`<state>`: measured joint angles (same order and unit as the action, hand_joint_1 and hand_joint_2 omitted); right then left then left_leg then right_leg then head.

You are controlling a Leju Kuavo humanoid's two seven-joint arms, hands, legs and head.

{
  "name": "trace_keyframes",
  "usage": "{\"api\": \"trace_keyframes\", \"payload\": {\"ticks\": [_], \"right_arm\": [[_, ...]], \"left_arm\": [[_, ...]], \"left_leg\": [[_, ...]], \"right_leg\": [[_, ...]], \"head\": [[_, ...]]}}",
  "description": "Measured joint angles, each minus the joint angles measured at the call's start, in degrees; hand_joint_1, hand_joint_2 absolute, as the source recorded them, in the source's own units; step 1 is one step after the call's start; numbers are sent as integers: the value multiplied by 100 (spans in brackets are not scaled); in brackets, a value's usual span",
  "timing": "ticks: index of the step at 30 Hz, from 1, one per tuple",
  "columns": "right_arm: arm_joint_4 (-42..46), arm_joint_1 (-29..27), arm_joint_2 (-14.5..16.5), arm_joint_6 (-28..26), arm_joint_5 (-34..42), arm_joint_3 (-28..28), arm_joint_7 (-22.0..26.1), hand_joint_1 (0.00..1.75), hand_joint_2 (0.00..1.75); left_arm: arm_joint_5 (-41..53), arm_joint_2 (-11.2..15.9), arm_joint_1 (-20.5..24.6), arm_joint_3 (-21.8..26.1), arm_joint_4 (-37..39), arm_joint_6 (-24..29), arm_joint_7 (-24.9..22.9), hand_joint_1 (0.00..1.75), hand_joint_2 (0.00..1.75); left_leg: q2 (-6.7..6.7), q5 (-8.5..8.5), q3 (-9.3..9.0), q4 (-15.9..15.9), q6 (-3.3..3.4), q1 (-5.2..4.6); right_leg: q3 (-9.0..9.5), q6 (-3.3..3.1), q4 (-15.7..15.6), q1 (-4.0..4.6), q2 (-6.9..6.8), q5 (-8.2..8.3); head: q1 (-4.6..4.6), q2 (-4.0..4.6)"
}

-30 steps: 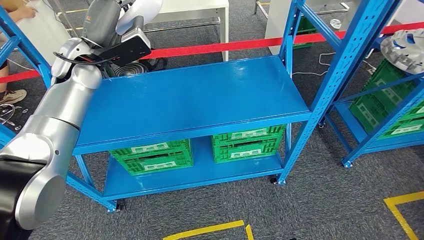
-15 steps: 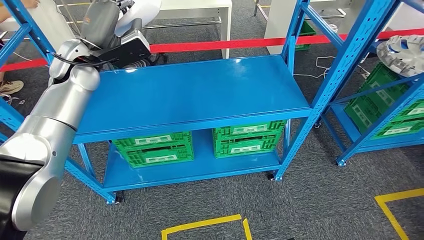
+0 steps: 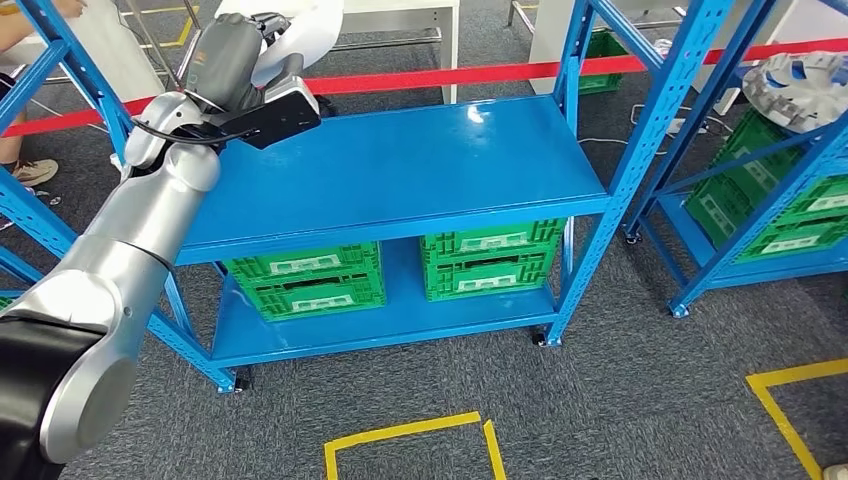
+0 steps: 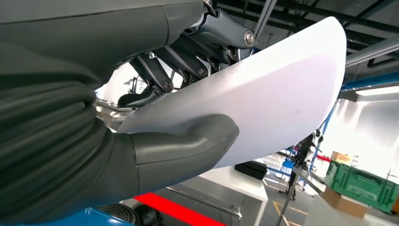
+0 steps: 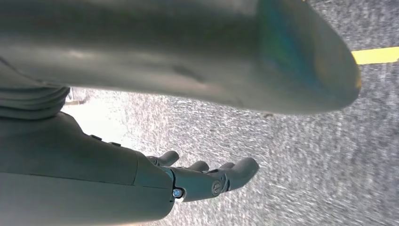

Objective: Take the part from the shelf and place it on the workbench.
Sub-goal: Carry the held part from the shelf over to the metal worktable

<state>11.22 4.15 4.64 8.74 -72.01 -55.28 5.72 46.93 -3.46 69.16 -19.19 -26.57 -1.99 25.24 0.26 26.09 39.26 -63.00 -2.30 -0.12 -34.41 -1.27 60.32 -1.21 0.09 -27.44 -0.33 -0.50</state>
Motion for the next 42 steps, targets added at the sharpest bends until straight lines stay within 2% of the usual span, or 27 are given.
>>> {"api": "trace_keyframes", "payload": {"ticks": [2, 3, 4, 5, 6, 8, 9, 10, 13, 14, 16, 18, 19, 20, 21, 23, 25, 27, 29, 31, 33, 34, 35, 36, 39, 40, 42], "right_arm": [[-1, -1, 1, 3, -1, -20, -4, 0, 0], [-1, -2, 1, 4, -1, -25, -6, 0, 0], [-1, -5, 1, 6, -1, -28, -8, 0, 0], [-1, -7, 1, 7, -1, -31, -10, 0, 0], [-1, -8, 1, 8, -1, -33, -11, 0, 0], [-1, -7, 1, 9, -1, -38, -13, 0, 0], [-1, -5, 1, 11, -1, -40, -13, 0, 0], [-1, -2, 1, 13, -1, -42, -12, 0, 0], [-1, -1, 3, 16, -3, -46, -7, 0, 0], [-1, -4, 4, 17, -3, -49, -7, 0, 0], [-1, -8, 6, 20, -2, -52, -5, 0, 0], [-1, -5, 8, 20, -1, -54, -6, 0, 0], [-1, -4, 8, 20, -1, -56, -6, 0, 0], [-1, -5, 8, 20, -1, -57, -6, 0, 0], [-1, -6, 8, 20, -1, -58, -6, 0, 0], [-1, -1, 8, 20, -1, -59, -7, 0, 0], [-1, 3, 8, 21, -1, -59, -10, 0, 0], [-1, 2, 9, 27, -1, -60, -15, 0, 0], [-2, 1, 18, 32, -1, -63, -18, 0, 0], [-3, 1, 29, 32, -1, -65, -19, 0, 0], [-3, 1, 36, 33, -1, -66, -25, 0, 0], [-3, -2, 38, 33, -1, -66, -28, 0, 0], [-3, -4, 41, 33, -1, -67, -31, 0, 0], [-3, -6, 42, 33, -1, -67, -32, 0, 0], [-3, -6, 51, 33, -1, -68, -32, 0, 0], [-3, -5, 54, 33, -1, -69, -32, 0, 0], [-3, -1, 57, 33, -1, -72, -32, 0, 0]], "left_arm": [[-11, 4, -4, -7, 20, 1, -1, 175, 175], [-13, 5, -10, -8, 34, 1, -2, 175, 175], [-13, 5, -17, -9, 50, 1, -6, 175, 175], [-14, 2, -23, -10, 63, 1, -13, 175, 175], [-14, -3, -22, -11, 71, 1, -18, 175, 175], [-14, -22, 1, -18, 74, -1, -26, 175, 175], [-14, -36, 22, -27, 72, -1, -25, 175, 175], [-15, -46, 48, -37, 72, -2, -26, 175, 175], [-21, -72, 100, -64, 73, -3, -33, 175, 175], [-24, -85, 111, -73, 72, -3, -37, 175, 175], [-28, -110, 128, -91, 66, -4, -45, 175, 175], [-33, -127, 127, -99, 61, -4, -45, 175, 175], [-36, -133, 119, -102, 61, -4, -45, 175, 175], [-39, -137, 110, -103, 61, -4, -45, 175, 175], [-43, -139, 102, -103, 59, -4, -45, 175, 175], [-56, -140, 102, -103, 40, -4, -44, 175, 175], [-79, -139, 111, -103, 10, -4, -38, 175, 175], [-107, -139, 114, -105, -10, -7, -24, 175, 175], [-127, -128, 115, -108, -19, -11, -9, 175, 175], [-135, -107, 120, -110, -21, -14, -1, 175, 175], [-136, -97, 109, -119, -20, -17, 3, 175, 175], [-136, -96, 97, -125, -19, -19, 4, 175, 175], [-136, -96, 86, -132, -19, -20, 4, 175, 175], [-136, -96, 80, -138, -20, -21, 4, 175, 175], [-139, -102, 101, -145, -41, -21, 8, 175, 175], [-145, -104, 111, -147, -52, -24, 13, 175, 175], [-178, -113, 123, -150, -66, -49, 41, 175, 175]], "left_leg": [[-6, 479, 231, -691, -65, 29], [-6, 643, 318, -1018, -86, 40], [-6, 710, 327, -1198, -98, 48], [-6, 674, 227, -1162, -100, 54], [-6, 563, 18, -912, -95, 59], [-10, 378, -539, -136, -60, 54], [-20, 334, -722, 141, -31, 40], [-28, 335, -808, 303, 6, 23], [-26, 269, -775, 391, 145, -4], [-15, 219, -760, 412, 201, 3], [4, 110, -684, 441, 292, 18], [1, 18, -555, 429, 327, 3], [1, -22, -488, 417, 328, -6], [2, -58, -426, 403, 323, -13], [2, -90, -370, 385, 312, -17], [8, -142, -276, 342, 274, -22], [16, -186, -223, 308, 217, -27], [19, -244, -205, 316, 150, -29], [7, -221, -154, 285, 76, -24], [-7, 93, 6, -87, -1, -8], [-11, 552, 253, -824, -61, 16], [-11, 692, 332, -1131, -79, 27], [-11, 728, 322, -1256, -88, 35], [-10, 662, 192, -1147, -87, 42], [-18, 340, -587, -32, -31, 36], [-26, 298, -746, 221, 3, 21], [-39, 283, -808, 368, 86, -17]], "right_leg": [[-95, -35, -10, -8, -1, 88], [-151, -36, -7, -9, 1, 129], [-209, -31, -4, -11, 3, 173], [-266, -20, -1, -13, 5, 215], [-315, -5, 2, -15, 7, 255], [-389, 45, 5, -14, 8, 329], [-406, 78, 0, -14, 5, 365], [-415, 117, -6, -14, 3, 401], [-422, 235, -37, -27, 5, 477], [-460, 258, 37, -28, 6, 393], [-641, 275, 516, -27, 6, -22], [-870, 287, 1241, -18, 6, -462], [-909, 290, 1473, -15, 6, -548], [-847, 288, 1508, -12, 6, -523], [-674, 278, 1328, -9, 5, -418], [-140, 238, 577, 3, 0, -235], [152, 187, 86, 39, 1, -186], [140, 133, 24, 66, 7, -157], [110, 62, -16, 41, -1, -99], [50, -3, -48, 14, -11, -11], [-47, -30, -49, 13, -13, 67], [-100, -29, -47, 13, -13, 106], [-151, -24, -46, 12, -12, 145], [-198, -15, -45, 11, -11, 184], [-287, 48, -47, 9, -4, 285], [-298, 81, -52, 9, -4, 315], [-312, 157, -73, 5, -4, 383]], "head": [[-27, 0], [-29, 0], [-33, 0], [-35, 0], [-37, 0], [-39, 0], [-35, 0], [-37, 0], [-35, 0], [-26, 0], [0, 0], [25, 0], [30, 0], [33, 0], [37, 0], [41, 0], [42, 0], [40, 0], [38, 0], [12, 0], [-13, 0], [-15, 0], [-17, 0], [-19, 0], [-23, 0], [-24, 0], [-26, 0]]}}
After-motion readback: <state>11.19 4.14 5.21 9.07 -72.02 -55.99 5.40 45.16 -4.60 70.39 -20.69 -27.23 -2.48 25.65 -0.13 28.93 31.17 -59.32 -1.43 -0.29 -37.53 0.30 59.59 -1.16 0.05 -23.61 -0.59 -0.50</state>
